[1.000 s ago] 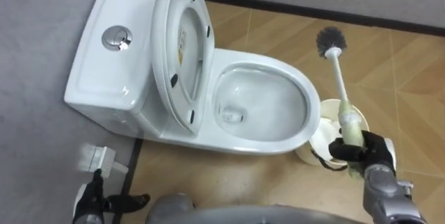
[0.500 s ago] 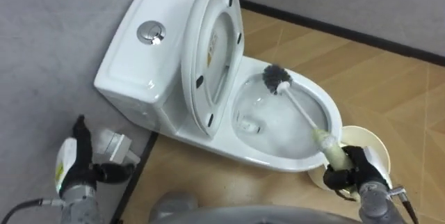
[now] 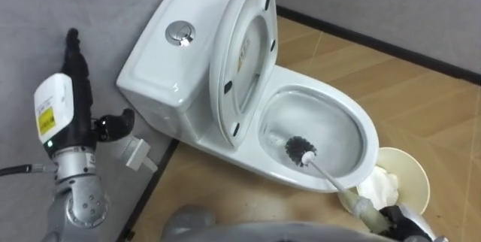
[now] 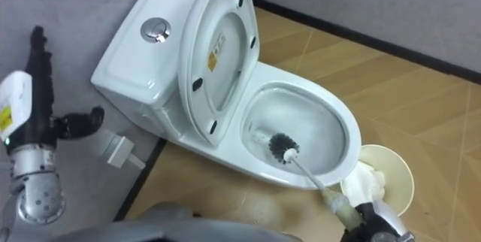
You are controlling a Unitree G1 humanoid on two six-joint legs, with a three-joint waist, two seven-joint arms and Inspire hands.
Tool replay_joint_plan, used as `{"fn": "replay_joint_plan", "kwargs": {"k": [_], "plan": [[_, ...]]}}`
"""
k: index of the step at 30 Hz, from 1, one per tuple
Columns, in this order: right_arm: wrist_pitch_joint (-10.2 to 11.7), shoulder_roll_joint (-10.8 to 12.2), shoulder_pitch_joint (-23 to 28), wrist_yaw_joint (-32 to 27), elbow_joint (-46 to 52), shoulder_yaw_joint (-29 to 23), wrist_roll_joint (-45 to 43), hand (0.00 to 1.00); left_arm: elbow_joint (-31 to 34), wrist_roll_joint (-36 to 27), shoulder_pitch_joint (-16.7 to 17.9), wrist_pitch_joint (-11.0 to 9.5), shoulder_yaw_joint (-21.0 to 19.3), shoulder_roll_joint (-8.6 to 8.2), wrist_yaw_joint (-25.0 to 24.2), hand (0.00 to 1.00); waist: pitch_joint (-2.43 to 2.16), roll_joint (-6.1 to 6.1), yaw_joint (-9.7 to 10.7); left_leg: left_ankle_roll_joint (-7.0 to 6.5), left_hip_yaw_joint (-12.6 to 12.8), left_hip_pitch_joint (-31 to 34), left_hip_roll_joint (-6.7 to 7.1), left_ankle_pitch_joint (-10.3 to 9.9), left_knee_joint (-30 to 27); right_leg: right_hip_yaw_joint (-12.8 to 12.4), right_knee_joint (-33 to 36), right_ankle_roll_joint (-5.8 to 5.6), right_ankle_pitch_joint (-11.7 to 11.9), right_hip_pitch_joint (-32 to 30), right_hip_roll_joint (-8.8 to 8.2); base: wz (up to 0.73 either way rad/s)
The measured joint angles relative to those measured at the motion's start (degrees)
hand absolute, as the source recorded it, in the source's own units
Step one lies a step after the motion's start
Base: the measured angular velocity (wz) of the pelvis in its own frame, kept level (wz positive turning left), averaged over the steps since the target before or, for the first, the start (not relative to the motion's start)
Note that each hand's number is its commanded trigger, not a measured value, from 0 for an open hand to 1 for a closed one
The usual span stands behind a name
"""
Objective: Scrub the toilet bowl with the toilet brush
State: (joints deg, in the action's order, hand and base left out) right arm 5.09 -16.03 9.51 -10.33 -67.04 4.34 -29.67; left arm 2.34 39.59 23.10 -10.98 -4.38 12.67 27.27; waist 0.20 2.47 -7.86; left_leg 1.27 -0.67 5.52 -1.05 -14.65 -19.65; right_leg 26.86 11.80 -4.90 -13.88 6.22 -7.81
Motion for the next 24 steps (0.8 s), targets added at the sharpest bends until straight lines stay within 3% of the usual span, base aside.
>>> {"fn": "replay_joint_plan", "kwargs": {"k": [5, 7, 9, 15, 22, 24], "plan": [[0.07, -0.02, -2.2, 1.37, -2.34, 0.07, -0.1, 1.0, 1.41, 2.87, -2.66, -0.29, 1.54, 0.55, 1.34, 0.0, 0.07, 0.38, 1.0, -0.03, 0.08, 0.06, 0.02, 0.19, -0.02, -0.12, 0.05, 0.0, 0.0, -0.12, -0.04, 0.0], [-0.18, -0.02, -3.71, 1.77, -2.63, 0.43, -0.21, 1.0, 1.83, 2.71, -3.93, -0.3, 4.3, 2.1, 1.24, 0.0, 0.1, 0.43, 1.52, -0.01, 0.06, 0.38, 0.02, 0.32, -0.07, -0.07, 0.17, 0.0, 0.0, -0.38, -0.05, 0.0], [-0.18, -0.15, -4.57, 1.76, -2.71, 0.95, -0.22, 1.0, 1.32, 2.64, -5.09, -0.44, 6.59, 2.51, 0.86, 0.0, 0.11, 0.45, 1.69, -0.03, 0.06, 0.85, -0.01, 0.39, -0.17, -0.08, 0.6, 0.0, 0.0, -1.03, -0.12, 0.0], [-0.17, -0.57, -8.77, 1.77, -3.37, 1.17, -6.45, 1.0, -8.27, 2.59, -8.38, -0.57, 10.52, 2.56, -2.26, 0.0, 0.21, 0.13, 2.02, -0.1, 0.39, 2.24, -0.12, 0.67, -0.18, -0.36, 1.65, 0.02, 0.0, -3.11, -0.38, -0.01], [0.43, -4.32, -16.57, 1.18, -2.91, 3.4, -9.37, 1.0, -19.21, 2.56, -12.85, -0.54, 15.81, 4.02, -8.3, 0.0, 0.88, -0.8, 1.37, -0.46, 0.6, 8.65, -0.02, 1.73, -1.23, -1.5, 4.29, 0.13, 0.07, -10.2, -1.08, -0.01], [0.45, -5.13, -18.42, 0.82, -3.42, 4.55, -9.7, 1.0, -19.67, 2.49, -14.3, -1.13, 16.99, 4.52, -8.05, 0.0, 1.05, -1.09, 1.01, -0.5, 0.47, 10.5, -0.18, 1.76, -2.07, -1.83, 5.32, 0.16, 0.08, -12.27, -1.09, 0.0]]}}
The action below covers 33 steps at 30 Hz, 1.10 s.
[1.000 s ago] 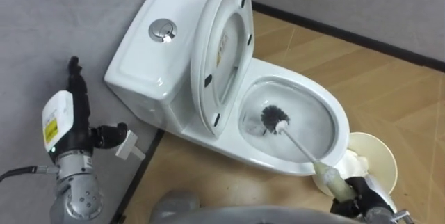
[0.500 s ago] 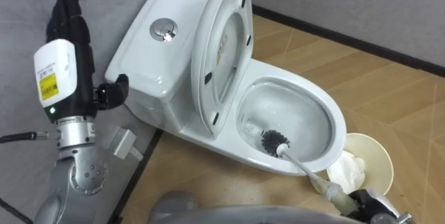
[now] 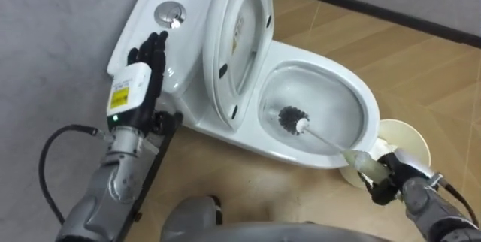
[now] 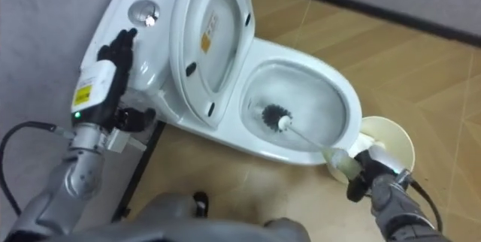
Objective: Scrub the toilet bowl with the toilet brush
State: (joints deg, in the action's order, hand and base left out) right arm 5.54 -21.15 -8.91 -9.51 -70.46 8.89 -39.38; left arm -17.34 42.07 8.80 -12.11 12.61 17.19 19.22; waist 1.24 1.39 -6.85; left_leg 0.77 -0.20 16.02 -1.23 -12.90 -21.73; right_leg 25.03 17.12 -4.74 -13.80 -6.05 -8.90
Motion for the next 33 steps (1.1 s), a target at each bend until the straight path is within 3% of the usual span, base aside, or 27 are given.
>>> {"fn": "replay_joint_plan", "kwargs": {"k": [2, 7, 11, 14, 16, 18, 26, 33], "plan": [[-0.04, -0.79, -1.85, -0.02, 0.14, 0.12, -2.83, 1.0, -1.36, -0.04, -1.56, -1.01, 0.11, 0.0, -0.07, 0.0, 0.01, -0.42, -1.29, -0.12, 0.45, 1.2, -0.02, 0.13, 0.02, -1.54, 1.46, 0.01, -0.01, -2.06, -0.21, -0.12], [0.6, -3.76, -8.32, -1.2, 0.35, 1.22, -5.23, 1.0, -3.05, 0.16, -4.52, -2.9, 0.8, 0.26, -0.19, 0.0, 0.5, -0.98, -2.7, -0.93, 1.47, 6.13, 0.81, 1.78, -0.26, -2.4, 5.68, 0.41, -0.25, -8.71, -2.06, -0.05], [0.29, -5.91, -11.72, -4.1, 0.48, 2.43, -6.21, 1.0, -3.18, 0.15, -7.39, -3.23, 2.19, 1.09, 0.17, 0.0, 0.76, -0.9, -4.18, -1.49, 2.56, 9.97, 1.44, 2.49, -1.16, -4.66, 10.47, 0.72, -0.57, -14.82, -3.6, -0.09], [-0.77, -7.36, -13.34, -5.23, 1.98, 5.82, -7.82, 1.0, -3.51, 0.02, -9.91, -3.24, 3.51, 2.72, 0.34, 0.0, 1.18, -0.94, -4.56, -1.64, 3.1, 13.17, 1.55, 2.56, -3.57, -5.15, 12.56, 1.04, -0.81, -18.01, -4.21, -0.06], [-1.75, -8.07, -14.32, -6.29, 3.55, 8.52, -8.18, 1.0, -3.52, -0.35, -12.3, -3.23, 4.56, 4.11, 0.68, 0.0, 1.97, -0.92, -4.62, -1.83, 3.44, 16.04, 1.52, 2.65, -5.53, -5.51, 14.66, 1.36, -1.09, -20.99, -4.69, -0.02], [-2.48, -8.3, -14.92, -7.29, 4.65, 10.04, -8.44, 1.0, -3.52, -0.36, -13.72, -3.11, 4.59, 4.65, 1.32, 0.0, 2.25, -0.86, -4.74, -2.14, 4.16, 18.27, 1.35, 2.83, -6.53, -6.21, 16.37, 1.61, -1.29, -23.73, -5.04, -0.11], [-5.87, -8.75, -14.81, -8.81, 8.75, 14.04, -10.81, 1.0, -4.32, -1.98, -15.46, -2.52, 5.26, 6.86, 6.82, 0.0, 1.84, -2.05, -4.23, -2.28, 5.09, 24.77, 0.71, 2.88, -9.81, -7.57, 19.79, 2.71, -1.22, -31.22, -5.2, -0.1], [-11.5, -8.61, -12.69, -10.81, 13.3, 17.47, -14.67, 1.0, -4.99, -2.07, -14.93, -1.4, 7.86, 7.04, 9.45, 0.0, 0.89, -4.01, -4.87, -2.2, 5.15, 25.19, 0.52, 2.98, -9.71, -7.54, 19.29, 2.79, -1.17, -31.38, -4.71, 0.0]]}}
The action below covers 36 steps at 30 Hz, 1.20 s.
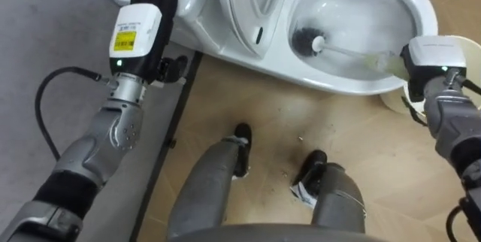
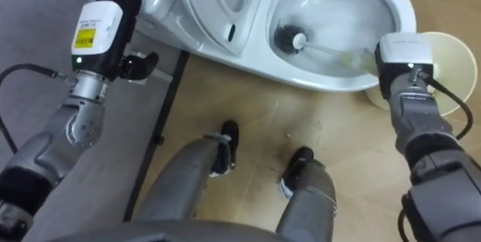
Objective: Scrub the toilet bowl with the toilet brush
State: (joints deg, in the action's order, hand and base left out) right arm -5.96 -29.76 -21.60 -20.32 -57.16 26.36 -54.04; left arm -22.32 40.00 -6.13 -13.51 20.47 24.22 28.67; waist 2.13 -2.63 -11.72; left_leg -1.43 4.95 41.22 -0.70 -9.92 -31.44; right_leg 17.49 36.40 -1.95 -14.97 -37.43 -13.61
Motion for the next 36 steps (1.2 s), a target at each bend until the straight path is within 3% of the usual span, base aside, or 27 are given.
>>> {"fn": "replay_joint_plan", "kwargs": {"k": [5, 7, 10, 14, 16, 19, 22, 27, 32, 33, 35, 36], "plan": [[-4.04, 1.16, 6.26, 1.67, 9.16, 0.0, -0.32, 1.0, -1.53, -2.36, 0.54, 0.48, 1.4, -0.36, 1.24, 0.0, -0.08, -1.0, 0.11, 0.56, -0.28, -2.2, -0.86, 0.21, 2.01, 0.14, -3.29, 0.01, 0.27, 2.71, 1.74, -0.02], [-5.43, 1.37, 8.86, 2.36, 12.78, -0.01, -0.29, 1.0, -1.52, -3.67, 1.52, 1.13, 1.44, -0.3, 1.83, 0.0, -0.35, -1.39, 0.38, 1.02, -0.25, -3.01, -1.3, 0.52, 2.96, 0.17, -4.65, 0.34, 0.53, 3.49, 2.48, -0.06], [-5.6, 1.39, 9.23, 2.08, 12.02, 0.03, 0.67, 1.0, -1.79, -5.65, 2.06, 1.6, 1.51, -0.28, 2.43, 0.0, -0.45, -1.53, 0.31, 1.4, 0.13, -3.86, -1.71, 0.74, 3.76, -0.18, -4.71, 0.57, 0.68, 3.9, 2.9, -0.08], [-3.58, 0.89, 5.99, -0.65, 5.63, 1.67, 5.9, 1.0, -1.71, -6.54, 1.97, 2.79, 2.36, -0.22, 2.66, 0.0, -0.54, -1.72, 0.45, 1.42, 0.44, -3.94, -1.91, 0.77, 3.56, -0.15, -4.52, 0.82, 0.51, 3.94, 2.82, 0.0], [-1.09, 0.66, 3.6, -1.54, 1.03, 1.6, 12.97, 1.0, -1.03, -6.82, 1.8, 3.26, 2.73, -0.05, 2.94, 0.0, 0.06, -0.8, 0.66, 1.43, 1.18, -3.81, -1.49, 0.8, 3.67, -0.21, -2.86, 0.85, -0.24, 3.04, 1.79, 0.07], [0.8, 0.57, -0.48, -1.62, -3.19, -0.57, 20.77, 1.0, 0.23, -6.58, 1.19, 4.3, 2.44, 0.23, 2.93, 0.0, 0.59, 0.09, 1.35, 1.3, 1.58, -2.28, -0.42, 0.86, 2.58, -0.93, 0.52, 0.9, -1.59, 0.2, -0.04, 0.1], [1.44, -0.49, -6.07, -2.06, -6.55, -3.65, 22.49, 1.0, 2.22, -6.59, 0.93, 6.54, 1.93, 0.38, 2.73, 0.0, 0.84, 0.55, 2.66, 0.76, 2.04, -0.58, 0.35, 1.46, 2.14, -1.56, 2.93, 1.08, -2.14, -2.39, -1.36, 0.09], [0.94, -1.1, -6.99, -2.5, -6.37, -3.86, 18.51, 1.0, 2.41, -6.51, 0.37, 7.19, 1.06, 0.38, 1.83, 0.0, 0.81, 1.03, 2.76, 0.75, 2.08, -0.83, 0.1, 1.48, 1.64, -1.48, 3.09, 1.25, -2.0, -2.06, -1.17, -0.01], [-1.75, 1.43, -2.71, -3.25, 0.52, 1.41, 5.52, 1.0, 2.05, -4.92, 0.11, 8.6, 1.87, -0.29, 1.75, 0.0, 0.76, 0.27, 1.7, 0.78, 2.13, -1.35, -0.96, 1.43, 1.51, -1.45, 1.04, 1.14, -1.19, -0.66, 0.46, -0.08], [-2.46, 2.8, -0.87, -2.66, 3.33, 3.07, 2.5, 1.0, 1.92, -4.87, 0.21, 9.05, 2.39, -0.43, 1.76, 0.0, 0.51, -0.47, 1.43, 0.79, 2.1, -1.67, -1.28, 1.43, 2.1, -1.23, -0.17, 1.04, -0.83, 0.01, 1.04, 0.0], [-7.24, 5.64, 2.17, -1.68, 7.12, 3.23, -0.12, 1.0, 1.61, -4.88, 0.57, 9.35, 3.18, -0.92, 1.97, 0.0, 0.16, -2.31, 1.38, 0.92, 1.5, -1.99, -1.62, 1.52, 3.05, 0.05, -2.52, 1.13, 0.25, 1.32, 1.65, -0.02], [-9.64, 6.37, 4.32, -0.85, 9.77, 2.57, -0.08, 1.0, 1.44, -4.9, 1.49, 9.48, 3.37, -1.12, 2.41, 0.0, -0.31, -3.07, 1.28, 0.92, 1.57, -2.35, -1.65, 1.55, 3.68, -0.07, -3.49, 1.01, 0.8, 1.67, 1.96, -0.19]]}}
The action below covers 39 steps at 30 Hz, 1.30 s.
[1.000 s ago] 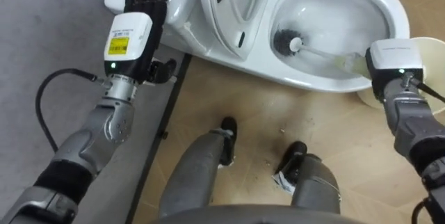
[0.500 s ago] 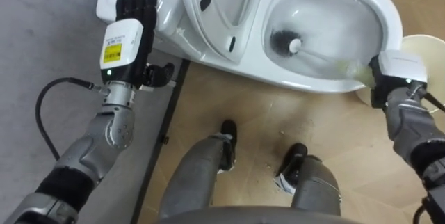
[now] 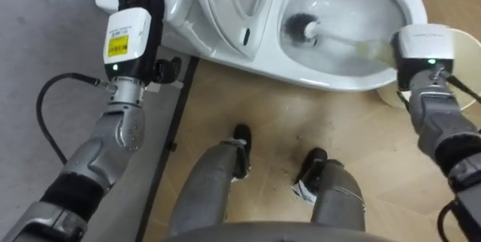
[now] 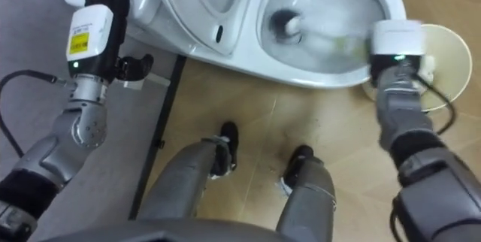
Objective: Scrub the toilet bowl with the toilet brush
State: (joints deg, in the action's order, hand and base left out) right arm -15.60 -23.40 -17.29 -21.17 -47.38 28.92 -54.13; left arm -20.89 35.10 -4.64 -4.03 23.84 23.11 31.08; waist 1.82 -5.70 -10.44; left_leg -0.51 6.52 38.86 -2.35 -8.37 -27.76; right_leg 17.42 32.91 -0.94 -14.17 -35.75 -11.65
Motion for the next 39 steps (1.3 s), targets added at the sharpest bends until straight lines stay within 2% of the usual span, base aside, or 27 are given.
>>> {"fn": "replay_joint_plan", "kwargs": {"k": [1, 3, 4, 8, 11, 14, 15, 16, 18, 21, 23, 26, 27, 29, 31, 35, 39], "plan": [[-1.39, 0.19, 1.43, 1.38, 2.44, -0.01, 0.27, 1.0, -0.45, -0.03, 0.9, -0.02, -0.06, -0.1, 0.45, 0.0, -0.14, -0.44, -0.24, 0.01, 0.52, -0.93, -0.28, 0.0, 0.73, -0.21, -0.88, 0.06, 0.49, 0.77, 0.36, -0.24], [-3.04, 0.96, 3.18, 3.35, 5.53, 0.0, 0.2, 1.0, -1.1, -0.06, 2.31, -0.02, -0.23, -0.25, 0.9, 0.0, -0.56, -1.08, -0.24, 0.19, 1.0, -2.1, -0.96, -0.11, 1.53, -0.25, -2.88, 0.08, 1.06, 2.27, 1.33, -0.21], [-3.57, 1.64, 3.53, 4.44, 5.9, 0.0, 0.18, 1.0, -1.17, -0.05, 2.89, -0.02, -0.54, -0.26, 0.91, 0.0, -0.62, -1.2, -0.15, 0.3, 1.0, -2.75, -1.16, -0.12, 2.1, -0.16, -3.59, 0.14, 1.13, 3.01, 1.69, -0.06], [-4.24, 1.67, 3.73, 6.51, 6.56, -0.45, 0.18, 1.0, -1.26, -0.31, 3.85, 0.12, -1.02, -1.31, 1.24, 0.0, -0.7, -1.43, -0.07, 0.51, 1.21, -3.69, -1.42, 0.01, 2.64, -0.1, -4.36, 0.2, 1.09, 4.03, 2.07, 0.01], [-3.96, 1.31, 1.69, 6.14, 2.76, -0.41, 0.31, 1.0, -1.2, -1.8, 3.94, 0.25, -0.67, -1.48, 2.12, 0.0, -0.59, -1.59, -0.15, 0.51, 1.37, -3.8, -1.44, 0.01, 2.57, -0.04, -4.43, 0.21, 1.08, 4.18, 2.01, 0.0], [-1.19, -0.55, -1.81, 4.1, -4.3, 0.7, 2.46, 1.0, -1.23, -1.9, 3.14, 0.24, 0.01, -1.41, 2.12, 0.0, -0.13, -1.07, -0.52, 0.49, 1.44, -3.44, -1.14, 0.01, 2.62, -0.03, -4.11, 0.1, 0.97, 3.65, 1.58, 0.02], [0.38, -1.45, -2.96, 3.29, -6.35, 0.73, 3.74, 1.0, -1.01, -1.77, 2.69, 0.2, 0.35, -1.32, 2.04, 0.0, 0.03, -0.85, -0.72, 0.48, 1.53, -3.17, -0.84, 0.02, 2.47, -0.02, -3.3, -0.04, 0.68, 3.16, 1.09, 0.07], [1.9, -2.28, -4.27, 2.67, -7.9, 0.73, 5.21, 1.0, -0.12, -1.77, 2.43, 0.17, 0.48, -0.78, 2.02, 0.0, 0.5, -0.16, -0.73, 0.45, 1.9, -2.53, -0.55, 0.02, 2.04, -0.25, -1.99, -0.09, 0.08, 2.05, 0.42, 0.09], [4.4, -3.89, -6.48, 1.98, -10.53, 0.7, 5.87, 1.0, 1.02, -1.77, 1.54, -0.44, 0.54, 0.34, 2.12, 0.0, 1.13, 0.81, -0.85, 0.41, 1.88, -0.9, -0.08, 0.03, 0.98, -0.36, 0.01, 0.04, -0.63, -0.09, -0.55, 0.11], [6.31, -5.51, -9.26, 0.97, -13.43, 1.4, 6.02, 1.0, 1.81, -1.8, 0.38, -1.12, 0.97, 1.42, 2.13, 0.0, 1.47, 1.32, -1.18, 0.36, 1.79, 0.98, 0.31, 0.05, -0.1, -0.38, 2.0, 0.23, -1.08, -2.25, -1.35, 0.08], [6.91, -5.44, -10.2, -0.03, -14.91, 2.61, 8.12, 1.0, 1.54, -1.94, -0.34, -1.08, 1.39, 1.54, 1.97, 0.0, 1.51, 1.39, -1.22, 0.18, 1.6, 1.07, 0.43, 0.17, -0.1, -0.43, 2.23, 0.22, -1.21, -2.39, -1.42, 0.06], [8.12, -5.34, -10.58, -0.9, -17.07, 3.61, 17.43, 1.0, 1.67, -3.81, -1.41, -0.9, 2.56, 1.54, 1.84, 0.0, 1.59, 1.51, -1.29, 0.03, 1.34, 0.89, 0.89, 0.26, -0.12, -0.2, 3.24, 0.21, -1.65, -2.37, -2.03, 0.1], [8.59, -5.25, -10.55, -1.27, -17.69, 3.51, 23.08, 1.0, 1.79, -4.21, -1.41, -0.88, 2.65, 1.54, 1.73, 0.0, 1.54, 1.43, -1.25, -0.09, 1.44, 0.86, 1.11, 0.34, -0.1, -0.3, 3.66, 0.02, -1.9, -2.42, -2.31, 0.09], [8.72, -4.39, -10.6, -1.62, -17.7, 1.74, 33.12, 1.0, 1.77, -4.27, -1.45, -0.69, 2.7, 1.53, 1.72, 0.0, 1.44, 1.28, -1.08, -0.11, 1.36, 0.92, 1.19, 0.35, -0.38, -0.38, 3.82, -0.02, -2.0, -2.42, -2.37, 0.03], [8.75, -2.3, -10.86, -2.16, -17.66, -3.63, 44.35, 1.0, 1.78, -4.06, -1.45, -0.06, 2.3, 0.98, 1.66, 0.0, 1.26, 1.01, -0.52, -0.13, 1.34, 0.9, 1.22, 0.36, -0.43, -0.3, 3.99, -0.02, -2.07, -2.33, -2.4, 0.02], [8.49, -0.1, -10.84, -2.04, -17.7, -7.8, 49.07, 1.0, 1.78, -2.58, -1.18, 0.71, 1.04, 0.06, 1.06, 0.0, 1.18, 0.89, -0.3, -0.22, 1.4, 0.94, 1.17, 0.42, -0.45, -0.38, 3.98, 0.01, -2.04, -2.41, -2.39, 0.0], [8.38, 1.44, -10.82, -2.48, -17.5, -7.68, 44.42, 1.0, 1.75, -1.68, -0.81, 1.6, 0.57, -0.43, 0.87, 0.0, 0.92, 0.4, -0.24, -0.22, 1.44, 1.03, 1.01, 0.42, -0.83, -0.16, 3.96, 0.16, -1.92, -2.33, -2.37, -0.01]]}}
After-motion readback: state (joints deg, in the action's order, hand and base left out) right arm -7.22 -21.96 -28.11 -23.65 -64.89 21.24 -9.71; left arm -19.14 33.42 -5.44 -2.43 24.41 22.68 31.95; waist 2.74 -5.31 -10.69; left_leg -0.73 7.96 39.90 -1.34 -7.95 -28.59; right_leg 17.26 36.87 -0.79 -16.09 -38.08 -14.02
